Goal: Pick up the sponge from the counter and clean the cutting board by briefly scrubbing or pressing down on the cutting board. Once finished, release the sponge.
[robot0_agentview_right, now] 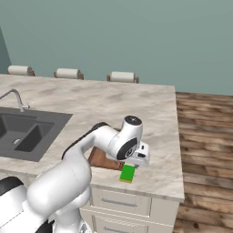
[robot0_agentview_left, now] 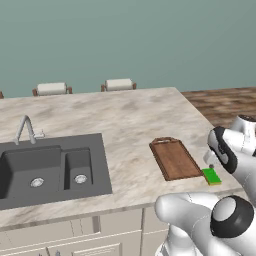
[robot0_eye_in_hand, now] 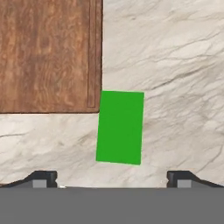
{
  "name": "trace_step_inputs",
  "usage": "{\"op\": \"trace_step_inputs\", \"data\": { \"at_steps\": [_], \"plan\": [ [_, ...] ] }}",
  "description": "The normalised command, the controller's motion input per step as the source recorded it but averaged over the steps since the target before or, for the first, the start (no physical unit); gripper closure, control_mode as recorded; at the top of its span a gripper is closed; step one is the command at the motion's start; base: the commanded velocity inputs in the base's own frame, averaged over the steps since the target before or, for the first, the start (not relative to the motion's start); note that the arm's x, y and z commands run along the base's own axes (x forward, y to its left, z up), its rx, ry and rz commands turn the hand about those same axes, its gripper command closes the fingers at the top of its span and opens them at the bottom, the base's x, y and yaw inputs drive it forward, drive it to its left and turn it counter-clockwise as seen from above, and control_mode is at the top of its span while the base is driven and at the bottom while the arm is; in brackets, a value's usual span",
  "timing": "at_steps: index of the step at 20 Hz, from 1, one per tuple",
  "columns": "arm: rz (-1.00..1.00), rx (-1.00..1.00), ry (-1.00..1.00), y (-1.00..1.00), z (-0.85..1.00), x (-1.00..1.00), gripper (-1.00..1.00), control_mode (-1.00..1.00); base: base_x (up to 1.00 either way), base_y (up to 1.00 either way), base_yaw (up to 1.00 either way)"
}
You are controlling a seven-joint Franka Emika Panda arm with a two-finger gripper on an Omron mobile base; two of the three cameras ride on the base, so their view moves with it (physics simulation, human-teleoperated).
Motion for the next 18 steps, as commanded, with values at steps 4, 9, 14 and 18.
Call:
{"op": "trace_step_inputs", "data": {
  "at_steps": [4,9,14,18],
  "plan": [
    [0.08,-0.02,0.05,-0.05,-0.34,0.36,-1.0,-1.0,0.0,0.0,0.0],
    [0.03,-0.02,0.02,0.0,-0.36,0.25,-1.0,-1.0,0.0,0.0,0.0],
    [0.02,-0.01,0.0,0.0,-0.35,0.07,-1.0,-1.0,0.0,0.0,0.0],
    [0.0,0.0,0.0,0.0,-0.27,-0.01,-1.0,-1.0,0.0,0.0,0.0]
  ]
}}
